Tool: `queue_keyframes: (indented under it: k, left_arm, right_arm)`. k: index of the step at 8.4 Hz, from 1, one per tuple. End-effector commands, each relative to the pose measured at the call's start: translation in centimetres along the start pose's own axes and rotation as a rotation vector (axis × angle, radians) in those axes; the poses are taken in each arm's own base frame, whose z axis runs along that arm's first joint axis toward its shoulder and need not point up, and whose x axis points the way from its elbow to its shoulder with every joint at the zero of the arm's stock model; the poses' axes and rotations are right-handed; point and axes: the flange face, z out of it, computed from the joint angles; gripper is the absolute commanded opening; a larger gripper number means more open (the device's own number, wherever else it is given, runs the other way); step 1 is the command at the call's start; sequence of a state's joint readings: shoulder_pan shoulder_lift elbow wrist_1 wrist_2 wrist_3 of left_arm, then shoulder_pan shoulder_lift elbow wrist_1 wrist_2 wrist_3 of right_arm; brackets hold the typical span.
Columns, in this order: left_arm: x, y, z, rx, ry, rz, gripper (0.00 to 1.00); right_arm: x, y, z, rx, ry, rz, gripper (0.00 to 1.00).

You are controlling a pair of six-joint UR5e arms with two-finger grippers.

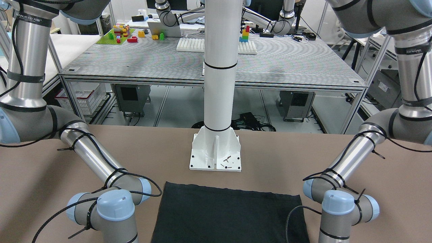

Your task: Fold clothes

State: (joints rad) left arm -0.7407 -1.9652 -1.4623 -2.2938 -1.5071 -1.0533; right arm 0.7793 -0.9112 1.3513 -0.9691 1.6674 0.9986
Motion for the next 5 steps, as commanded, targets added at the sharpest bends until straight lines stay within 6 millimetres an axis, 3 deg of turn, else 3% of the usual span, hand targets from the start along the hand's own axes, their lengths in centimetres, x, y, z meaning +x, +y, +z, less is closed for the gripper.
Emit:
queue_keyframes:
  k: [1, 2, 3, 5]
  left_arm:
    - [-0.9, 0.5, 0.2, -0.001, -0.015, 0.002, 0.25]
    - [-0.9, 0.5, 0.2, -0.003, -0.014, 0.002, 0.55]
    - [-1.0, 0.3, 0.1, 0.0, -0.014, 0.014, 0.94]
    - [-2.5, -1.9, -2.4, 0.024, 0.003, 0.097, 0.94]
  right_arm:
    - [0.1, 0.0, 0.1, 0.0, 0.0, -0.002, 0.94]
    - [0.1, 0.0, 0.1, 0.0, 0.0, -0.002, 0.94]
    - [0.1, 0.0, 0.1, 0.0, 0.0, -0.002, 0.94]
    - [0.1, 0.1, 0.2, -0.001, 0.001, 0.0, 0.94]
